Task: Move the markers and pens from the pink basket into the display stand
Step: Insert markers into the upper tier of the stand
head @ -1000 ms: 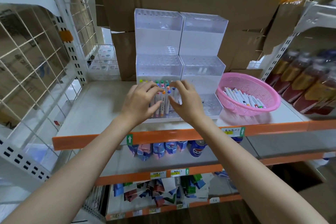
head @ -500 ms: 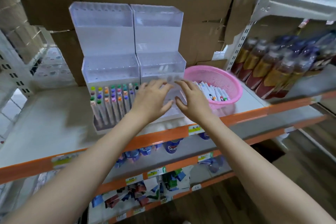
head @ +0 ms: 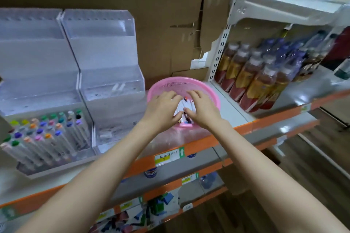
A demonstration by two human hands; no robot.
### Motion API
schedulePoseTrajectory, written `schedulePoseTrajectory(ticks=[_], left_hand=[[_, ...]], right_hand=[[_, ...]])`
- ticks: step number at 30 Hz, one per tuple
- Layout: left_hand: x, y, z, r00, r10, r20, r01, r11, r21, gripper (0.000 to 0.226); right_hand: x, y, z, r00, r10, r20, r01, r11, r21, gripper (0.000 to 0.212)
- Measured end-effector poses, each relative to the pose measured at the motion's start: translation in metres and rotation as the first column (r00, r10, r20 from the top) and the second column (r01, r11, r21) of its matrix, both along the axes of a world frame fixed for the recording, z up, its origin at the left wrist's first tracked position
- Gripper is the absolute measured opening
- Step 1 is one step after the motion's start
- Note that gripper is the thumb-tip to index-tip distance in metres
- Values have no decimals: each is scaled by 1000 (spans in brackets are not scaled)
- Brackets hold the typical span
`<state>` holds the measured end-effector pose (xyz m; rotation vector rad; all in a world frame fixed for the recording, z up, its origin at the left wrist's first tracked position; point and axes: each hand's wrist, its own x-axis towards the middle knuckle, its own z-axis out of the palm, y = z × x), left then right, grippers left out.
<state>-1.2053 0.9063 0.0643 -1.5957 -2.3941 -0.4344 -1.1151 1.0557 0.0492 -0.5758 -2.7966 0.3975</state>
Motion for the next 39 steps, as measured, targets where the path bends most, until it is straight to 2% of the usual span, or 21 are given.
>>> schedulePoseTrajectory(ticks=[4, 8, 12, 15, 20, 26, 30, 33, 37, 39], left_hand=[[-7, 33, -7, 992, 123, 31, -118, 985, -125, 44], [-20, 51, -16, 960, 274, 47, -249, 921, -299, 47], [-28, 58, -27, 923, 372, 95, -317, 878, -358, 50], [-31, 61, -31, 913, 403, 66, -349, 854, -386, 51], [-33, 61, -33, 913, 403, 68, -360, 871, -333, 41], [-34, 56, -28, 884, 419, 209, -360, 894, -267, 23], [-35, 54, -31, 886, 375, 273, -347, 927, -145, 24], [-35, 54, -31, 868, 326, 376, -344, 939, -20, 29], [-34, 52, -28, 856, 263, 445, -322, 945, 61, 32], [-34, 50, -27, 833, 237, 500, -329, 939, 102, 32]], right_hand=[[-9, 30, -7, 997, 22, 76, -21, 1000, -15, 61], [-25, 45, -11, 986, 58, 158, -54, 998, -26, 57], [-40, 50, -14, 975, 82, 204, -75, 996, -41, 54], [-47, 53, -17, 962, 99, 256, -89, 995, -51, 47], [-53, 53, -18, 950, 112, 292, -107, 994, -33, 34], [-56, 57, -18, 965, 97, 245, -49, 979, -196, 22], [-57, 59, -22, 980, 66, 185, -25, 976, -218, 15], [-56, 58, -20, 990, 60, 131, -27, 969, -244, 14], [-56, 58, -17, 995, 64, 71, -34, 932, -362, 4], [-54, 57, -16, 997, 57, 58, -27, 907, -420, 9]])
